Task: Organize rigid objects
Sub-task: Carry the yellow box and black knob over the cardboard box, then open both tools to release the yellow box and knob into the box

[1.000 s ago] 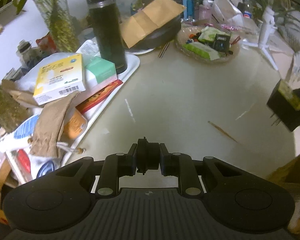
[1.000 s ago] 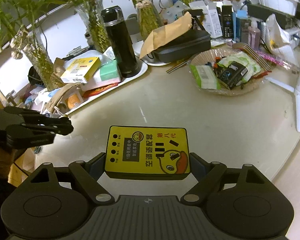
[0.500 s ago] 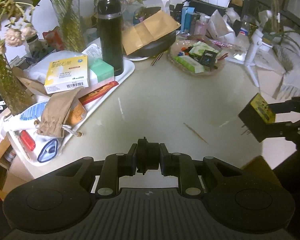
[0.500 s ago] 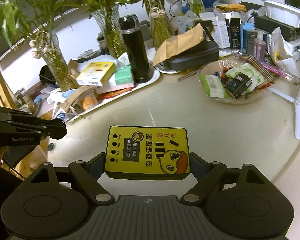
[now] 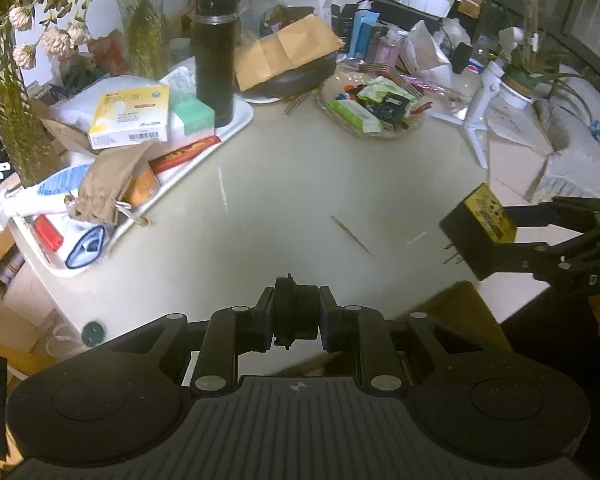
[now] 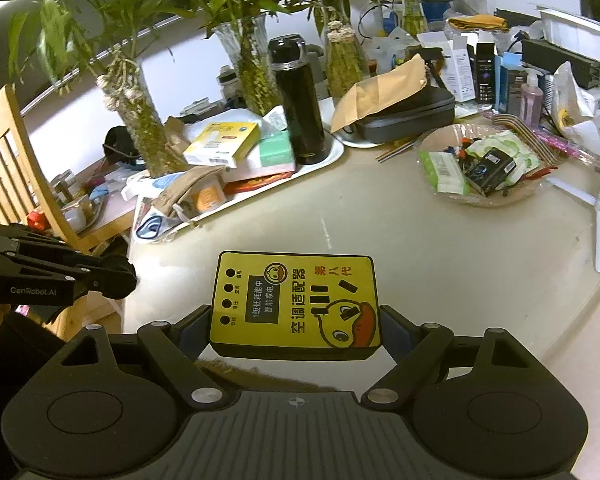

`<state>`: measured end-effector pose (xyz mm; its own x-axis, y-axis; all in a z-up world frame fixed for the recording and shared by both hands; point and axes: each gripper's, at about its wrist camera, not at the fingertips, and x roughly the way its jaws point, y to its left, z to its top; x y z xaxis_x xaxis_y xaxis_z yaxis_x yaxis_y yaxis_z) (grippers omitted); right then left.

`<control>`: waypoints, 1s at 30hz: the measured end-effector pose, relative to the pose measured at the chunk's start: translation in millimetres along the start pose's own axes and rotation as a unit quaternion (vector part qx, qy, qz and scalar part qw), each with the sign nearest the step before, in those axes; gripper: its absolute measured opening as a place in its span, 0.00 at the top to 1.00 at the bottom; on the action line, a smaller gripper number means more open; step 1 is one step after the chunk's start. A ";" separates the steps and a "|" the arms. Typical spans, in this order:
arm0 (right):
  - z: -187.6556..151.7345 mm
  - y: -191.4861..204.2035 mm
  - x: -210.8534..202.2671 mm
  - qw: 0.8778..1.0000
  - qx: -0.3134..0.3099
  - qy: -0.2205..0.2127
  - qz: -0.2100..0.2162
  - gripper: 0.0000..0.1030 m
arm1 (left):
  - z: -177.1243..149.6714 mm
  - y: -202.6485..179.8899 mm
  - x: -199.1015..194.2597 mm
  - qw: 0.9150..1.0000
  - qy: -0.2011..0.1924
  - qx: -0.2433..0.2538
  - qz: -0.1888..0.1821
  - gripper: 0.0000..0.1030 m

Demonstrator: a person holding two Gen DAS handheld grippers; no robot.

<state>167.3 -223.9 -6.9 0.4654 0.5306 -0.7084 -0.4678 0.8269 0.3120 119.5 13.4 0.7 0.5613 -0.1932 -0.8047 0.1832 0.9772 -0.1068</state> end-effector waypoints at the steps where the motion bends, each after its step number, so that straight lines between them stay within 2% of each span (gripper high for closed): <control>1: -1.6 1.2 -1.3 1.000 0.000 0.000 0.002 0.15 | -2.0 -1.8 -1.3 1.000 0.001 -0.001 -0.003 0.79; 9: -14.6 5.8 -14.1 1.000 0.004 0.003 0.009 0.15 | -18.0 -9.8 -7.0 0.999 0.025 -0.017 -0.027 0.79; 13: -20.5 6.9 -20.6 1.000 0.008 0.003 0.014 0.15 | -22.1 -12.6 -7.5 0.998 0.025 -0.024 -0.048 0.78; 14: -21.6 6.9 -21.4 1.000 0.010 0.003 0.015 0.15 | -23.1 -13.5 -7.3 0.998 0.024 -0.025 -0.051 0.76; 15: -23.1 7.1 -22.5 1.000 0.011 0.004 0.015 0.15 | -24.3 -14.8 -7.4 0.998 0.023 -0.024 -0.051 0.68; 16: -24.4 7.2 -23.4 1.000 0.012 0.005 0.014 0.15 | -26.8 -16.4 -8.7 0.998 0.019 -0.021 -0.049 0.57; 18: -27.5 6.8 -25.6 1.000 0.013 0.007 0.014 0.15 | -34.0 -20.1 -14.2 0.999 0.004 -0.011 -0.042 0.47; 23: -39.1 5.3 -29.2 1.000 0.021 0.016 0.012 0.15 | -52.8 -30.5 -22.5 1.000 -0.003 0.020 -0.001 0.47; 30: -54.7 7.0 -30.8 0.999 0.029 0.030 0.014 0.15 | -74.3 -32.2 -35.7 1.000 -0.009 0.018 0.022 0.47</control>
<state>108.6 -244.6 -17.5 0.4058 0.5435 -0.7348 -0.4355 0.8218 0.3674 33.6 -4.6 -10.5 0.5832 -0.1512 -0.7981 0.1867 0.9812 -0.0495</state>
